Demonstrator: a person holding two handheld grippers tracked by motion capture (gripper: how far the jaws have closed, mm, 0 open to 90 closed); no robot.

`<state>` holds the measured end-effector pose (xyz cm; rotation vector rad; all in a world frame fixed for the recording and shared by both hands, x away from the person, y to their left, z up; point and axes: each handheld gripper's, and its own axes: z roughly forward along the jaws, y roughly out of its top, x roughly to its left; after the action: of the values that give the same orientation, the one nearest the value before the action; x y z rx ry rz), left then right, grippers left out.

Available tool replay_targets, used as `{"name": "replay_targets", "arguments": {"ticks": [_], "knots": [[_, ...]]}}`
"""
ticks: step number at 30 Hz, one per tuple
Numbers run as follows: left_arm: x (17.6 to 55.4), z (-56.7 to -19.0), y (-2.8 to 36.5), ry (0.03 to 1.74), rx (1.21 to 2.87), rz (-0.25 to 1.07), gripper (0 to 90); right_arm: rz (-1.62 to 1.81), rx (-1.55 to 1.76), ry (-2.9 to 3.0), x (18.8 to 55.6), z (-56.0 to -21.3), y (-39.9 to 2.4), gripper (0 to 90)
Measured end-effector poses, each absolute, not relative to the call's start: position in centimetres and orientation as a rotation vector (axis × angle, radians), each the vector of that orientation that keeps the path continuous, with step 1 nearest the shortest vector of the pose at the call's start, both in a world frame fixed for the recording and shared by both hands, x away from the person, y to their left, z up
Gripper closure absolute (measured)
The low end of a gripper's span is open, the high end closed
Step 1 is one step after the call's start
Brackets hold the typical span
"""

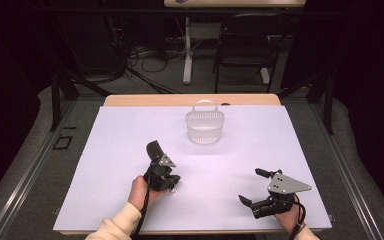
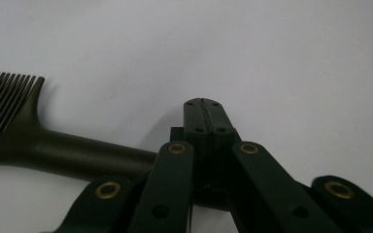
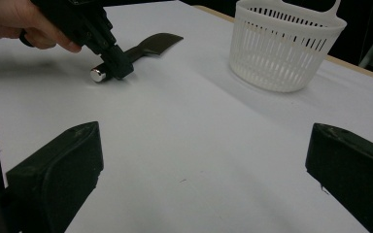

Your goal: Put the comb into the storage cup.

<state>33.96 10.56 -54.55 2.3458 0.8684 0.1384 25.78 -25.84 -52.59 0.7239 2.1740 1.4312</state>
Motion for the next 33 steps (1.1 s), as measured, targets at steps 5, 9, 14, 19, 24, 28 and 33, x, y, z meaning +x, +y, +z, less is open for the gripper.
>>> {"name": "replay_targets", "arguments": {"ticks": [5,9,14,19,24,28,33], "knots": [[33.9,-54.5,10.8,0.872,2.363,0.129,90.0,1.431,0.721,2.178,25.9,-52.6,-25.7,0.0],[33.9,-54.4,11.1,0.875,2.378,0.117,90.0,1.435,0.722,2.176,25.9,-52.6,-25.8,0.0],[33.9,-54.3,11.5,0.885,2.385,0.112,90.0,1.435,0.722,2.177,25.9,-52.6,-25.8,0.0],[33.9,-54.2,12.0,0.891,2.399,0.105,90.0,1.431,0.720,2.176,25.9,-52.6,-25.8,0.0],[34.0,-54.2,12.4,0.895,2.411,0.105,90.0,1.433,0.720,2.175,25.9,-52.6,-25.8,0.0],[34.0,-54.1,12.6,0.899,2.419,0.115,90.0,1.435,0.717,2.177,25.9,-52.6,-25.8,0.0],[34.1,-54.0,12.9,0.909,2.427,0.116,90.0,1.435,0.718,2.176,25.9,-52.5,-25.8,0.0]]}}
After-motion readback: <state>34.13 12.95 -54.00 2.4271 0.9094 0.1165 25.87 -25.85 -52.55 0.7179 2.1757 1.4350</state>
